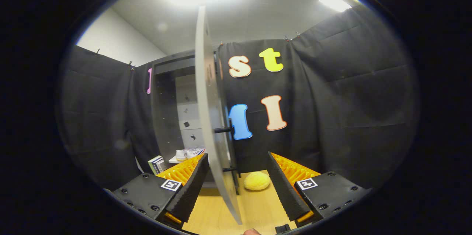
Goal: Open the shoe cabinet door, grab the shoes and put them into the shoe cabinet, then close the shoe cabinet door.
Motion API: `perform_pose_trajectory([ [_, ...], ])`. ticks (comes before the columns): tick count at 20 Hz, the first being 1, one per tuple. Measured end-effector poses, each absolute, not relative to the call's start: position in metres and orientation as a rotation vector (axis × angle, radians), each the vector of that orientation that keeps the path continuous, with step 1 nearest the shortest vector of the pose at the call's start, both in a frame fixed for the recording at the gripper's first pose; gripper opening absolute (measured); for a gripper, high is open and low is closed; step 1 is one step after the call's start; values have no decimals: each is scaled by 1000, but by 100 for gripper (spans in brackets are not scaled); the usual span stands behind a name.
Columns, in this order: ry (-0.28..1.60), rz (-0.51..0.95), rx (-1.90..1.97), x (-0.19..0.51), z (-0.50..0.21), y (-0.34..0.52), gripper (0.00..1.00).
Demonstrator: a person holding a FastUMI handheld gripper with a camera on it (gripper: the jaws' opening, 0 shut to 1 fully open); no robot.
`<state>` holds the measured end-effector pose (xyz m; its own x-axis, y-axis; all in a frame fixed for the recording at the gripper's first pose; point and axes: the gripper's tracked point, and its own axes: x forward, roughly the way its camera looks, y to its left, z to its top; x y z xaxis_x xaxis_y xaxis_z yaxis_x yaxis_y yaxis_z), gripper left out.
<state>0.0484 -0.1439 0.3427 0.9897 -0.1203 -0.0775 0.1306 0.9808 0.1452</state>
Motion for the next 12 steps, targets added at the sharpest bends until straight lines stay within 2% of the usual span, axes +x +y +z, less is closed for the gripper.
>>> perform_pose_trajectory([
  [5, 123, -213, 137, 99, 315, -179, 97],
  [8, 177, -201, 173, 121, 296, -170, 97],
  [10, 171, -178, 164, 119, 301, -158, 83],
  [12, 176, -154, 138, 116, 303, -140, 84],
])
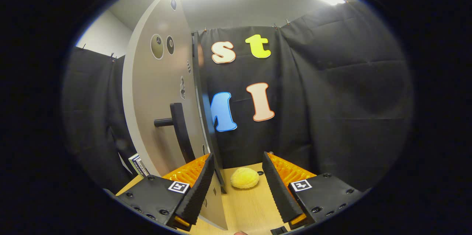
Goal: Open the shoe cabinet door, grab the shoes and put them into the shoe cabinet, then close the shoe cabinet door.
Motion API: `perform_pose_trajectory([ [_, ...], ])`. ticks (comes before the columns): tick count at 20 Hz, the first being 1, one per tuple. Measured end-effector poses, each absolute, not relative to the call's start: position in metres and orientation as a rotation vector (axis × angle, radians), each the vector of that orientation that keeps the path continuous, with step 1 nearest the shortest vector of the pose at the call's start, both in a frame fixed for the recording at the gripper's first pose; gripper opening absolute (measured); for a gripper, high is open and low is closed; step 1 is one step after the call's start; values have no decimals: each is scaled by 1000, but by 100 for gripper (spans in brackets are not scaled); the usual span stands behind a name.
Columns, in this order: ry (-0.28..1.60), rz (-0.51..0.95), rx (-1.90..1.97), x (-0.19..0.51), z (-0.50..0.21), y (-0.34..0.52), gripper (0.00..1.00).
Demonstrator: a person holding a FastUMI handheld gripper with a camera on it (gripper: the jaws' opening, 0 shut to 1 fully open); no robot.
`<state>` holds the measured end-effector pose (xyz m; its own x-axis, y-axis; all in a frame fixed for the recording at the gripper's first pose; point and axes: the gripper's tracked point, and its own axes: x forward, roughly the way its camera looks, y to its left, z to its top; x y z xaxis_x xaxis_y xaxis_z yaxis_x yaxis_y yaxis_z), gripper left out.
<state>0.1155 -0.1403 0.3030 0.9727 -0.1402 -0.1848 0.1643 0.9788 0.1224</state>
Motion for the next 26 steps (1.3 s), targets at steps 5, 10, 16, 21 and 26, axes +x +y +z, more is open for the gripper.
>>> perform_pose_trajectory([
  [5, 191, -29, 117, 121, 303, -79, 84],
  [10, 176, 73, 129, 142, 303, -21, 84],
  [16, 171, 181, 137, 172, 301, 48, 85],
  [21, 162, 264, 165, 193, 306, 97, 88],
  [26, 150, 282, 104, 186, 302, 108, 98],
])
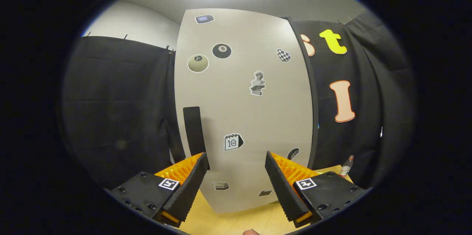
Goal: Open the shoe cabinet door, grab the shoes and put them into the shoe cabinet, then close the shoe cabinet door.
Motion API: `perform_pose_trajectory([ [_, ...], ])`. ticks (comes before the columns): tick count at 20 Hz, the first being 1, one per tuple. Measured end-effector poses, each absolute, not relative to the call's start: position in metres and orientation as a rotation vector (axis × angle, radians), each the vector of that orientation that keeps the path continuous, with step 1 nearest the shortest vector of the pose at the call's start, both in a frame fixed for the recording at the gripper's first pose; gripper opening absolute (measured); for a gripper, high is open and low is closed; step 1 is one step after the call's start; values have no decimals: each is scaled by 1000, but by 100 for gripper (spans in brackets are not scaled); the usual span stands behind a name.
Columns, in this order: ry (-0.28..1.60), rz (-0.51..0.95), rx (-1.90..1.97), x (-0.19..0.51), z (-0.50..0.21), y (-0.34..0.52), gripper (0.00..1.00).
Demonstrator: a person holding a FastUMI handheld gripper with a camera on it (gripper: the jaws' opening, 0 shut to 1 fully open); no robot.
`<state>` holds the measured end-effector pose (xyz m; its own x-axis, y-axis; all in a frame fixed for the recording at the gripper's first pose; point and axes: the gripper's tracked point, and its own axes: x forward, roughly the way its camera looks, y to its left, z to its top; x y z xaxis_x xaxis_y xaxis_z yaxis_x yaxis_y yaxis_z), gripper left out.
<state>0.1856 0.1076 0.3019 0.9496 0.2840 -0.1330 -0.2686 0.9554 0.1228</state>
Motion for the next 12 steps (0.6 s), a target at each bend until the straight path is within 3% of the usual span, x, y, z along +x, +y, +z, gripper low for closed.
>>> perform_pose_trajectory([
  [12, 161, 218, 75, 151, 290, 62, 98],
])
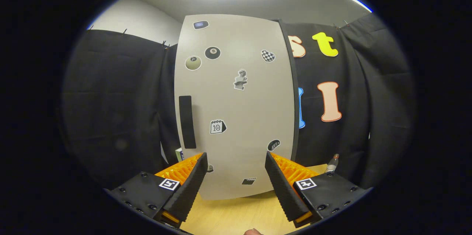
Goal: Open the shoe cabinet door, grab the shoes and put them into the shoe cabinet, then close the shoe cabinet door.
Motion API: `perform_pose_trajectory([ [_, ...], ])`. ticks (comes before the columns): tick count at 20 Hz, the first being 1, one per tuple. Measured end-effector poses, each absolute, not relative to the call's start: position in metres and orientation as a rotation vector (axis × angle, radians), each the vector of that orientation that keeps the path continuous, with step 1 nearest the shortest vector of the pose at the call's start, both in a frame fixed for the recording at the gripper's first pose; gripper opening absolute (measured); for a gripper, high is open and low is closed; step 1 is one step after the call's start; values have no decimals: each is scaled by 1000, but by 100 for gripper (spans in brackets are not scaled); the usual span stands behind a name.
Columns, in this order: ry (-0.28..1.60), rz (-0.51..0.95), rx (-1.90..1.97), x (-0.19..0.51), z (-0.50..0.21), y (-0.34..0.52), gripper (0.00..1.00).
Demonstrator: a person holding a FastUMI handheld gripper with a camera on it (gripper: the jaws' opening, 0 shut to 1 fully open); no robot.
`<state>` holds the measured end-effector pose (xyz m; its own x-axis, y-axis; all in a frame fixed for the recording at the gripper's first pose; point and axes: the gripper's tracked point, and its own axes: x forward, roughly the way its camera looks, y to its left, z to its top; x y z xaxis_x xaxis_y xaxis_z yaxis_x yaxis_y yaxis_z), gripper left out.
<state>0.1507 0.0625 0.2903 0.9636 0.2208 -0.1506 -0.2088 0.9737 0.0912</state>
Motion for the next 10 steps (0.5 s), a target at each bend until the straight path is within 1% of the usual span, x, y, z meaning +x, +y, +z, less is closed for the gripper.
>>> perform_pose_trajectory([
  [10, 171, 220, 91, 138, 284, 55, 98],
])
